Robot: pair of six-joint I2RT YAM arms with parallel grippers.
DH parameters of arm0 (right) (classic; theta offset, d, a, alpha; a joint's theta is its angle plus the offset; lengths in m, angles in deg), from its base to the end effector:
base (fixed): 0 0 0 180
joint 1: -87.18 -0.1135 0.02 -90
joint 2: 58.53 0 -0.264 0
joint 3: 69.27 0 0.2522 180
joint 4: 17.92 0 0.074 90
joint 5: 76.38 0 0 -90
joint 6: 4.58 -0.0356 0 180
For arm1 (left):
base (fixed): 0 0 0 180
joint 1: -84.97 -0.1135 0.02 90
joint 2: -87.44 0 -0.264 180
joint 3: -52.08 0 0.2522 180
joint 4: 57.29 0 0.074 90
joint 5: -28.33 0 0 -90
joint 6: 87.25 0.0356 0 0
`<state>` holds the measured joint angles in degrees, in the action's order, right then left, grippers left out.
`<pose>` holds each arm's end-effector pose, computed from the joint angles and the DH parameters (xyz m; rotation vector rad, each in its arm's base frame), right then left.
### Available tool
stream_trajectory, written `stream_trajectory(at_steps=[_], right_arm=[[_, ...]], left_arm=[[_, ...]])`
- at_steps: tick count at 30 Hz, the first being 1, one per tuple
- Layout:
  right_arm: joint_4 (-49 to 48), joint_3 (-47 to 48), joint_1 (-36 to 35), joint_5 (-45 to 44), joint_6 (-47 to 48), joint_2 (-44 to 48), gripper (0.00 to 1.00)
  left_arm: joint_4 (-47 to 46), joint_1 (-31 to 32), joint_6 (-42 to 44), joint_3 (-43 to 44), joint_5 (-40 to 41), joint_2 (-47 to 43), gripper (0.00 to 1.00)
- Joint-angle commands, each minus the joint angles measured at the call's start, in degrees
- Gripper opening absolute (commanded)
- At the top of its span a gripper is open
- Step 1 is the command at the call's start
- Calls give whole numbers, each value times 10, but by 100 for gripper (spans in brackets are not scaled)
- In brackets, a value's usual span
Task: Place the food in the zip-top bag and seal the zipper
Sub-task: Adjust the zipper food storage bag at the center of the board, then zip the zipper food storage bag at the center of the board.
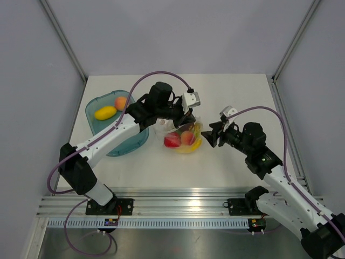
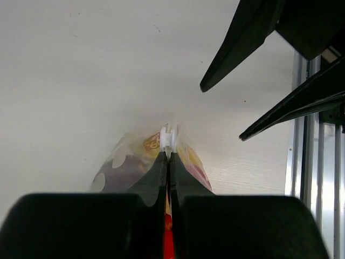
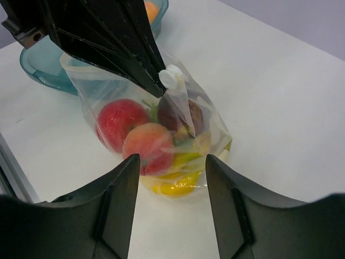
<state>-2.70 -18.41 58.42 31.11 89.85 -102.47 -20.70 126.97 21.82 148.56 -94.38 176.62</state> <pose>0.1589 0.0994 0.3115 -0.7137 1.5901 0.5746 0.2525 -0.2532 0.3587 1.3573 1.6012 -0.8358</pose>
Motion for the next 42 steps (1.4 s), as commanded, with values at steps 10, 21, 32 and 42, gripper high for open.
stream_trajectory(at_steps=[10,21,32,42], right_arm=[[-135,34,45,147,60,-130,60],[-151,71,63,235,26,-171,59],[-176,83,63,256,10,-214,17],[-171,86,63,262,30,-214,0]], left_arm=[[-26,1,1,10,-17,-36,0],[-23,1,4,6,-19,-37,0],[-31,1,-4,3,-22,-36,0],[32,-1,17,43,-54,-17,47]])
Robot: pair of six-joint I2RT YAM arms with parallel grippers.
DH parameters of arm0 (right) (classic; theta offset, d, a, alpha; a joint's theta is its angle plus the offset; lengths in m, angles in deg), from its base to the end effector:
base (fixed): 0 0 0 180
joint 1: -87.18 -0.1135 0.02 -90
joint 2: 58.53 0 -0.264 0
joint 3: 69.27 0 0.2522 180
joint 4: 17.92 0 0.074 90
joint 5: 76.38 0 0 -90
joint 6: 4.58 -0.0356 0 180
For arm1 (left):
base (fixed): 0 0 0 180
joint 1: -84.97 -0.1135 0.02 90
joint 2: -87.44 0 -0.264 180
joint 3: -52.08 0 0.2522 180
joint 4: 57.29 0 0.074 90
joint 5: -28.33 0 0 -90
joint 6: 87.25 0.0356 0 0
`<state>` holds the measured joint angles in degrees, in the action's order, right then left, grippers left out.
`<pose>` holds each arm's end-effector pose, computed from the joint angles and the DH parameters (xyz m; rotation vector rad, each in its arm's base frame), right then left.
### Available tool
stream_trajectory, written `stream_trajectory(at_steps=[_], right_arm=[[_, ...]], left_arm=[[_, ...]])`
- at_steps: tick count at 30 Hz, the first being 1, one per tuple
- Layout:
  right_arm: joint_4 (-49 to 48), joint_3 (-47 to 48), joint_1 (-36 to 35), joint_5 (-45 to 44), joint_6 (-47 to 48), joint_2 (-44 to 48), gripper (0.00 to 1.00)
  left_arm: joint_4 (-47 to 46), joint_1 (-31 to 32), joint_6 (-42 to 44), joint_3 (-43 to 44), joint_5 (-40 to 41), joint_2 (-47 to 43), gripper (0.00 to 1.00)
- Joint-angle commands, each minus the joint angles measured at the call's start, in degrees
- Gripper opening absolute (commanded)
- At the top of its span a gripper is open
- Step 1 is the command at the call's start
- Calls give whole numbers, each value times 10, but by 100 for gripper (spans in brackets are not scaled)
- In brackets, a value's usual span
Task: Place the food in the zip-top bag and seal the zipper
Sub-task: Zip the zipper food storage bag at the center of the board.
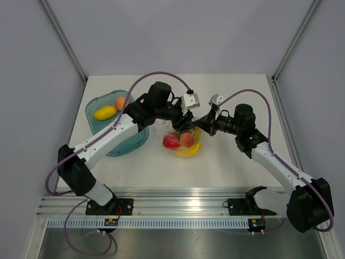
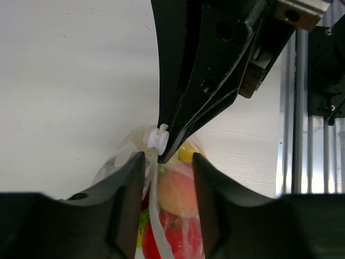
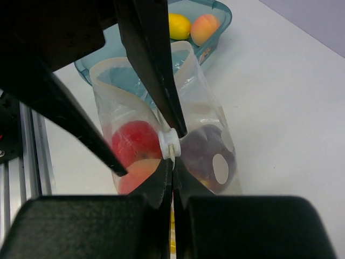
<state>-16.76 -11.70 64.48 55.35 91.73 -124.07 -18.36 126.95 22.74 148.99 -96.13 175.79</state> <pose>0.2305 0.1221 0.3029 -0.9465 1.4858 0.8357 0.2474 -0.2497 0.3627 1.3876 1.5928 -0.8605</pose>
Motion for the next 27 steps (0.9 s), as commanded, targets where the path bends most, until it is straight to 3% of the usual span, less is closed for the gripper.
stream_trajectory(at_steps=[1,17,26,27], right_arm=[[-30,20,3,22,13,1,0],[8,33,3,29,34,12,0],[10,30,3,33,35,12,0],[9,30,3,33,35,13,0]], left_arm=[[12,-1,8,44,-38,-1,50],[98,-1,28,128,-68,52,48],[113,-2,36,130,-82,58,39],[112,-2,35,130,-86,58,33]])
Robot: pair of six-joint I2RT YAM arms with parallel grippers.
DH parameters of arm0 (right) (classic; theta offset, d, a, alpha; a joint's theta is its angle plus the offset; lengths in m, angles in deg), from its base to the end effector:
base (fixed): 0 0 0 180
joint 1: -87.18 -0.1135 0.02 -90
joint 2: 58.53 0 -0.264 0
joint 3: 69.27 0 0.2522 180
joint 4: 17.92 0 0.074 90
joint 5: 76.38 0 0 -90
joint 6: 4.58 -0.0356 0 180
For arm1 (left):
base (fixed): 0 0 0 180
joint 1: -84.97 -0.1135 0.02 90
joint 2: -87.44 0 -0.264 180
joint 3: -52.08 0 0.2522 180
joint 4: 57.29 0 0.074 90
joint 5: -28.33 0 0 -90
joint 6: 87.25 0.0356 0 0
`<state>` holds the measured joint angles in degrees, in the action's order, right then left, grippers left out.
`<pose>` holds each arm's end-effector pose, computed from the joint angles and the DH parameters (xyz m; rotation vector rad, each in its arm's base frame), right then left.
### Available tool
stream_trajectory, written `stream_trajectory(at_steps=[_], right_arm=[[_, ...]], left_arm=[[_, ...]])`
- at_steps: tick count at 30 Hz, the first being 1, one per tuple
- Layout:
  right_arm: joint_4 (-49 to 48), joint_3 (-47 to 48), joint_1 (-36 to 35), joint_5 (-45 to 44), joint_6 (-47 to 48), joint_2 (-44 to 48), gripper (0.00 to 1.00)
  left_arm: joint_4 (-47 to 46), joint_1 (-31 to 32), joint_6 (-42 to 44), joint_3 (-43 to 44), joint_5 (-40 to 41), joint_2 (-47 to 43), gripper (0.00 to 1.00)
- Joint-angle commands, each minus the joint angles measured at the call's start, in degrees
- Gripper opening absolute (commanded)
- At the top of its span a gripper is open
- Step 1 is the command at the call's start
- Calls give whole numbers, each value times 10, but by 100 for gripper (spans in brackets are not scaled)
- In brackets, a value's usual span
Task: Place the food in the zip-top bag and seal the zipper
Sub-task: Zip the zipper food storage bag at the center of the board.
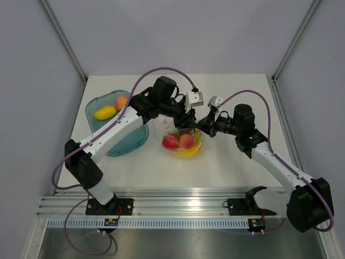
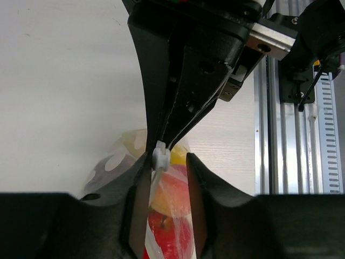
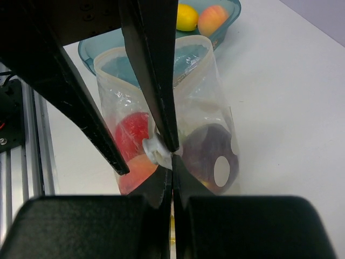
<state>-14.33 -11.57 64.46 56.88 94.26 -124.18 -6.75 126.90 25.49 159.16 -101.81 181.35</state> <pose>0.2293 0.1225 0.2991 -0.9949 1.4907 0.8394 0.2555 -0.2603 0.3729 1.4928 1.6247 -0.9611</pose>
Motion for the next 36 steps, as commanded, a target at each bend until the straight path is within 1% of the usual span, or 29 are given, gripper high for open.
stream_trajectory(at_steps=[1,3,4,7,12,18,22,28,32,36], right_arm=[[-15,28,3,17,9,14,0],[-15,28,3,17,10,13,0],[-14,27,3,16,10,13,0],[-12,27,3,15,13,14,0],[-16,21,3,4,14,24,0],[-48,1,4,-21,0,45,0],[-106,-25,7,-51,-28,66,0],[-159,-61,10,-87,-47,92,0],[-184,-81,14,-99,-61,103,0],[-188,-86,16,-111,-66,109,0]], left_arm=[[-4,-2,7,29,-32,4,31],[-6,-2,4,30,-35,7,23],[-7,-2,1,33,-36,8,12],[0,-2,-1,43,-44,16,0],[6,-2,3,38,-41,15,0],[-21,-6,-3,-4,-6,-7,0],[-33,-17,-9,-30,16,-20,0],[-22,-27,-13,-45,35,-25,0],[-18,-33,-15,-52,39,-24,0],[-17,-37,-15,-60,46,-25,0]])
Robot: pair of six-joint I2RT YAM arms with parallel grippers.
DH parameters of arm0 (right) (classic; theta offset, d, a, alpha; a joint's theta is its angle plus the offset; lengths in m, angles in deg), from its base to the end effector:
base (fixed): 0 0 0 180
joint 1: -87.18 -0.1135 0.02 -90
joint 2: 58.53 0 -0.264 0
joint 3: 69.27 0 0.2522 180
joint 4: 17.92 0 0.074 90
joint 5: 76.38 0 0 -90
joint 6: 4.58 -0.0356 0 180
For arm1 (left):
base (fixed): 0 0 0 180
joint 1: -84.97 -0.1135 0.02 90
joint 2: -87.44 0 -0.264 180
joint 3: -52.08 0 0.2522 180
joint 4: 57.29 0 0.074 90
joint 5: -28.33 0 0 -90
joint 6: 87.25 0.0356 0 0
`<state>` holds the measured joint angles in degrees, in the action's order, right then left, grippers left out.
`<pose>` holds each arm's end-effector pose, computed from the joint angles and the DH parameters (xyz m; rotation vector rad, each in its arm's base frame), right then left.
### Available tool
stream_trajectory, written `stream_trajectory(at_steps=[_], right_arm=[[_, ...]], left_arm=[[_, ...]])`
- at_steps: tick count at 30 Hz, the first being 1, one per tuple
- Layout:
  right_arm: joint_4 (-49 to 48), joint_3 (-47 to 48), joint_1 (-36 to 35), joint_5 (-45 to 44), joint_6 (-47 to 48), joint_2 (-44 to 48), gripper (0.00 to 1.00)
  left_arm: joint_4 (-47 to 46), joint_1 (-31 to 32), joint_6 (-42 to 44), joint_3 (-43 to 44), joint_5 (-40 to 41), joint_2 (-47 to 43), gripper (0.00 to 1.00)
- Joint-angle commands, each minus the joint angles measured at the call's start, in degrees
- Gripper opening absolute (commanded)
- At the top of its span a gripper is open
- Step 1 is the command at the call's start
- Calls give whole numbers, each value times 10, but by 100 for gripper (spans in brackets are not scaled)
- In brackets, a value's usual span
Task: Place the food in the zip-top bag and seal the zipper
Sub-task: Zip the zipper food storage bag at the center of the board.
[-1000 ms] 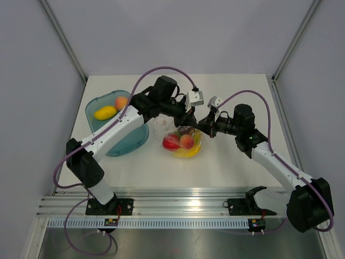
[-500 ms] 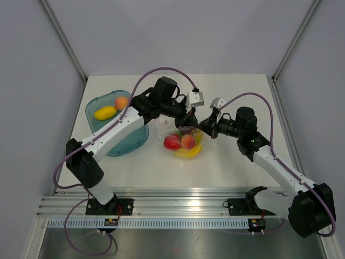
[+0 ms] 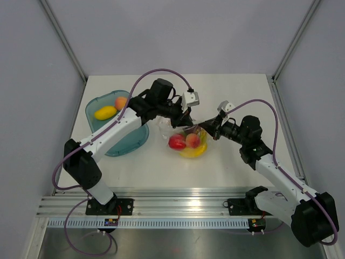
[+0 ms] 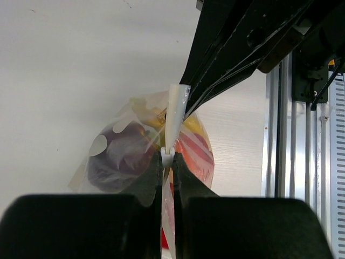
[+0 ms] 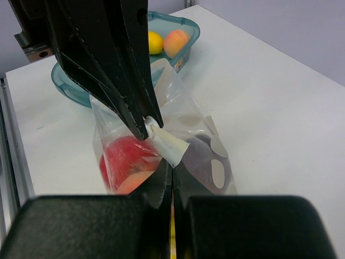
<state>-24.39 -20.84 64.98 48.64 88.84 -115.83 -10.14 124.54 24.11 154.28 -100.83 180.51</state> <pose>0.2049 0.1057 0.2925 -0.8192 1.4396 0.7415 0.2656 -0.2487 0.3546 1.4332 1.6898 -0.9352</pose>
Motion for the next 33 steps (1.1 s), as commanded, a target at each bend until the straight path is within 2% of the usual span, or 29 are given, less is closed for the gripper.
stream_trajectory(at_steps=[1,14,33], right_arm=[[-91,4,12,-33,-12,28,0],[-113,-22,40,-114,-24,57,0],[-184,-18,63,-246,-31,54,0]], left_arm=[[18,-15,-3,-13,39,-17,0],[14,-68,-14,-81,79,-82,0],[-2,-112,-45,-174,93,-148,0]])
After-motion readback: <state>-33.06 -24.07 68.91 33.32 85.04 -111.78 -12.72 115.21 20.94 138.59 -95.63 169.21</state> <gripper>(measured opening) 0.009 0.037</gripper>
